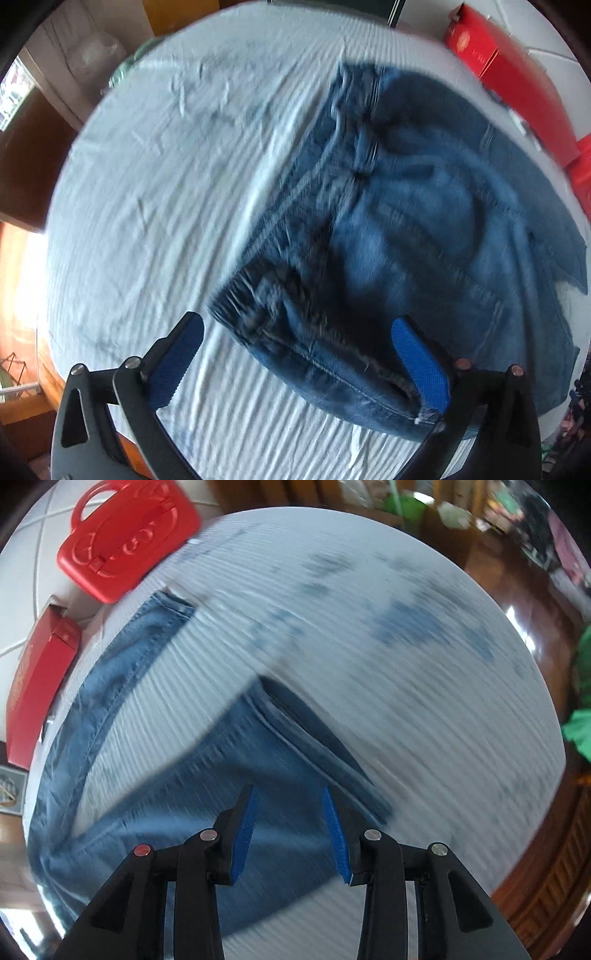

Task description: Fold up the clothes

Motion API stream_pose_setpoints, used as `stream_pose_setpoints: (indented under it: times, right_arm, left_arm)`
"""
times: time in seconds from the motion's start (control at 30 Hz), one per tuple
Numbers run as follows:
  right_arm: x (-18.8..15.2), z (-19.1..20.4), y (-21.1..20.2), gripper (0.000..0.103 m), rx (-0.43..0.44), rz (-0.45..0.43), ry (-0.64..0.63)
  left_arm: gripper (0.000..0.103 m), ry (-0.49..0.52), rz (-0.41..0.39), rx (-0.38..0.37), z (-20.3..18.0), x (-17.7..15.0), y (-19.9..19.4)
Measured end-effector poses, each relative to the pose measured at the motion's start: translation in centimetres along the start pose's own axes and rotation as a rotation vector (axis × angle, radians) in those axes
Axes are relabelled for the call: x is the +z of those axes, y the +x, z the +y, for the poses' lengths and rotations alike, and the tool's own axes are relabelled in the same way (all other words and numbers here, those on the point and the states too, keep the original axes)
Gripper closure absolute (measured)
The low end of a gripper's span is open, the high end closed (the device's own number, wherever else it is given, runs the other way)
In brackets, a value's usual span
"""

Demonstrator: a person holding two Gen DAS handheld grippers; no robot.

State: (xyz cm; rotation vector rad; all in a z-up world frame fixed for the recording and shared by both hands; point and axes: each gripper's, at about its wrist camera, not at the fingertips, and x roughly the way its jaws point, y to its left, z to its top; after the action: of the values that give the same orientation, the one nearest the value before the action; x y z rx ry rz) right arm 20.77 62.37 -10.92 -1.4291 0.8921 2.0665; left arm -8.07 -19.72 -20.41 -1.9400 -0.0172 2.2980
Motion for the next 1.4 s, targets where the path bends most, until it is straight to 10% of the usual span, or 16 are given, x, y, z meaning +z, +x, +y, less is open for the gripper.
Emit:
stream_pose_setpoints:
  times: [0.47, 0.7, 0.77, 0.83, 0.9, 1.17, 1.4]
  right_arm:
    - [-2.2, -4.1, 0.1, 0.050, 0.076, -0.012, 0.118]
    - [-3.2, -1.5, 1.2, 0.044, -0.047, -0.069, -0.001]
    - [-3.6, -0.2, 1.5, 0.051, -0.135, -0.072, -0.075]
    - [-3.8, 0.5, 1.6, 0.086, -0.202, -0.069, -0.120]
    - [-3.5, 0.5, 1.4, 0.095, -0.121, -0.063, -0.088]
    - [2.5, 3.9, -3.8, 0.096, 0.225, -0.157, -0.018]
    - [13.0, 13.4, -3.5, 0.096, 0.299, -0.174, -0.069]
  left_arm:
    - [0.000, 0.026, -0.061, 0.035, -2.1, -2.9, 4.3]
    - [0.000, -0.005, -0.122, 0.036, -2.2, -4.1, 4.8]
    - [0.009, -0.003, -0.145, 0.030, -2.7, -4.6, 4.5]
    - [0.056, 0.029, -0.164, 0.005, -3.8, -5.1, 4.0]
    - [0.089, 0.057, -0.149, -0.002, -5.1, -5.2, 3.6]
    - [0.093, -0.056, -0.184, -0.228, -4.4, 0.0, -2.4]
    - [0.093, -0.084, -0.187, -0.239, -4.4, 12.3, -1.6]
